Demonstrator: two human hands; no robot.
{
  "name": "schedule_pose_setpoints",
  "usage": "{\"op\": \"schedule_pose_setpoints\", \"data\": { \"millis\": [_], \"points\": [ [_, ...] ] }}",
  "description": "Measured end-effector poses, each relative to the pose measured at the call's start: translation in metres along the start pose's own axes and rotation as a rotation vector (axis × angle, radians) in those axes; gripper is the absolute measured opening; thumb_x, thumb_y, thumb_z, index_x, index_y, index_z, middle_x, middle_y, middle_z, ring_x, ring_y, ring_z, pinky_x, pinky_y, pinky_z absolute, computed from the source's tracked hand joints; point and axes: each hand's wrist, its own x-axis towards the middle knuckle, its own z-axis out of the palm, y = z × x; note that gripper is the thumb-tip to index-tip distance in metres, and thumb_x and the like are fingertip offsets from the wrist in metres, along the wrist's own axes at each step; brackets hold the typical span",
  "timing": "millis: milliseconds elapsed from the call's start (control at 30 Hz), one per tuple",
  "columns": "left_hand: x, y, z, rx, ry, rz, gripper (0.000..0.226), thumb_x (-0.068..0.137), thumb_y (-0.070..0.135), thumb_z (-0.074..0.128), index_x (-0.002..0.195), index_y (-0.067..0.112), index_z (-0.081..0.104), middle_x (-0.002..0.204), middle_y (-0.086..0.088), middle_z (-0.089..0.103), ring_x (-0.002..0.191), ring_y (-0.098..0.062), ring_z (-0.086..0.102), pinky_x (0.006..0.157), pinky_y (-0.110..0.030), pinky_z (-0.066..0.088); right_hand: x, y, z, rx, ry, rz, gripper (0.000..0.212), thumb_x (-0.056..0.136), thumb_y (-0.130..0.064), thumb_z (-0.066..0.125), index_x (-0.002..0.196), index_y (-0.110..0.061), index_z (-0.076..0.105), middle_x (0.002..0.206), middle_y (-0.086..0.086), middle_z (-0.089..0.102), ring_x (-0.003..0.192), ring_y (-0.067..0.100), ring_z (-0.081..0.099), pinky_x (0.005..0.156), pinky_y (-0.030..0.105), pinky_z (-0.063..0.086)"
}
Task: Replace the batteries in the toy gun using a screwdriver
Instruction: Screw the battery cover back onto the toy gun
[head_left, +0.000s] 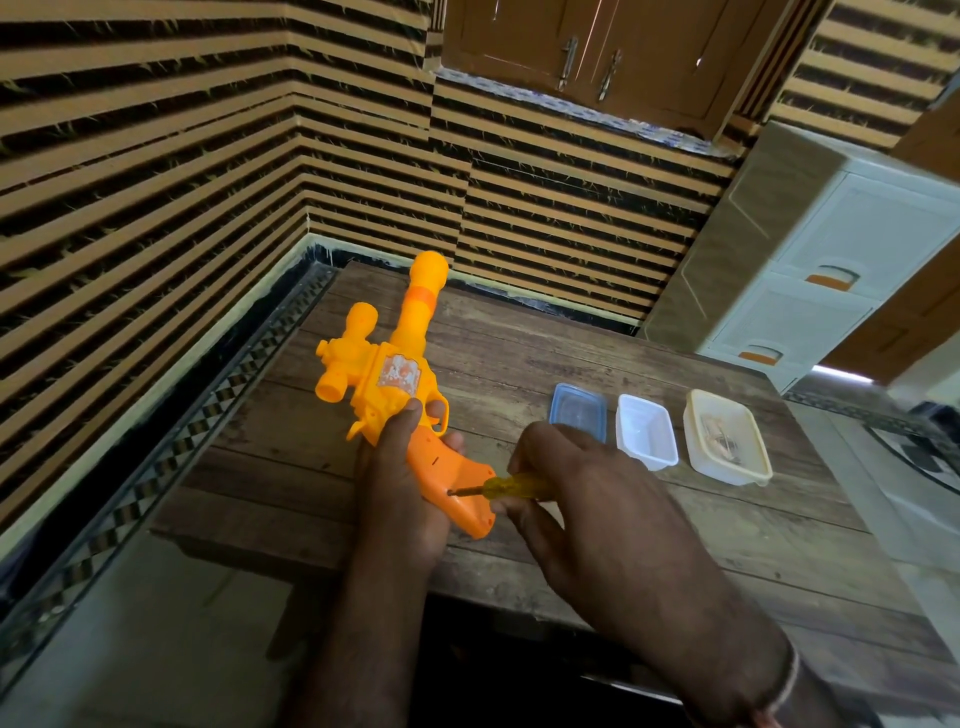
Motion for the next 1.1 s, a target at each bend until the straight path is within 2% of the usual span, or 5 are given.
{"op": "schedule_pose_setpoints", "data": {
  "millis": [333, 700, 833, 933, 1100],
  "points": [
    [0.000, -0.001, -0.001, -0.008, -0.010, -0.023, 0.035, 0.094, 0.035, 0.056, 0.128, 0.026, 0.058, 0.108, 0.003, 0.066, 0.076, -0.013, 0.060, 0.058, -0.032, 0.049, 0.001, 0.000, 0.000, 0.025, 0.045, -0.017, 0.033, 0.088, -0.056, 0.054, 0.110, -0.035, 0.042, 0.106, -0.013, 0.057, 0.094, 0.014, 0.061, 0.074, 0.036, 0.051],
    [-0.001, 0.002, -0.001, 0.003, -0.034, -0.068, 0.071, 0.075, 0.045, 0.074, 0.136, 0.015, 0.051, 0.117, -0.011, 0.055, 0.091, -0.025, 0.058, 0.070, -0.041, 0.051, 0.000, -0.007, 0.002, 0.068, 0.079, -0.074, 0.035, 0.086, -0.050, 0.060, 0.107, -0.043, 0.033, 0.103, -0.017, 0.054, 0.086, 0.012, 0.061, 0.066, 0.035, 0.050],
    [-0.001, 0.001, 0.001, -0.042, -0.052, -0.011, 0.033, 0.089, 0.032, 0.062, 0.120, 0.021, 0.056, 0.101, -0.002, 0.062, 0.067, -0.015, 0.057, 0.056, -0.032, 0.049, 0.004, -0.006, 0.004, 0.020, 0.160, -0.064, 0.032, 0.085, -0.062, 0.056, 0.097, -0.036, 0.041, 0.094, -0.012, 0.060, 0.080, 0.017, 0.062, 0.063, 0.036, 0.051],
    [-0.001, 0.001, 0.000, -0.044, -0.068, -0.018, 0.045, 0.087, 0.034, 0.064, 0.127, 0.016, 0.054, 0.103, -0.002, 0.058, 0.072, -0.016, 0.056, 0.060, -0.034, 0.050, 0.001, -0.005, 0.002, 0.051, 0.134, -0.071, 0.037, 0.088, -0.050, 0.058, 0.112, -0.042, 0.031, 0.108, -0.015, 0.055, 0.084, 0.013, 0.061, 0.066, 0.034, 0.051],
    [-0.004, 0.003, 0.003, -0.029, -0.022, -0.021, 0.041, 0.087, 0.035, 0.066, 0.123, 0.018, 0.058, 0.101, -0.002, 0.063, 0.074, -0.016, 0.059, 0.059, -0.033, 0.052, 0.006, -0.002, 0.014, -0.045, 0.284, -0.028, 0.045, 0.080, -0.076, 0.044, 0.078, -0.032, 0.040, 0.070, -0.012, 0.057, 0.063, 0.012, 0.060, 0.050, 0.033, 0.050]
  ]
}}
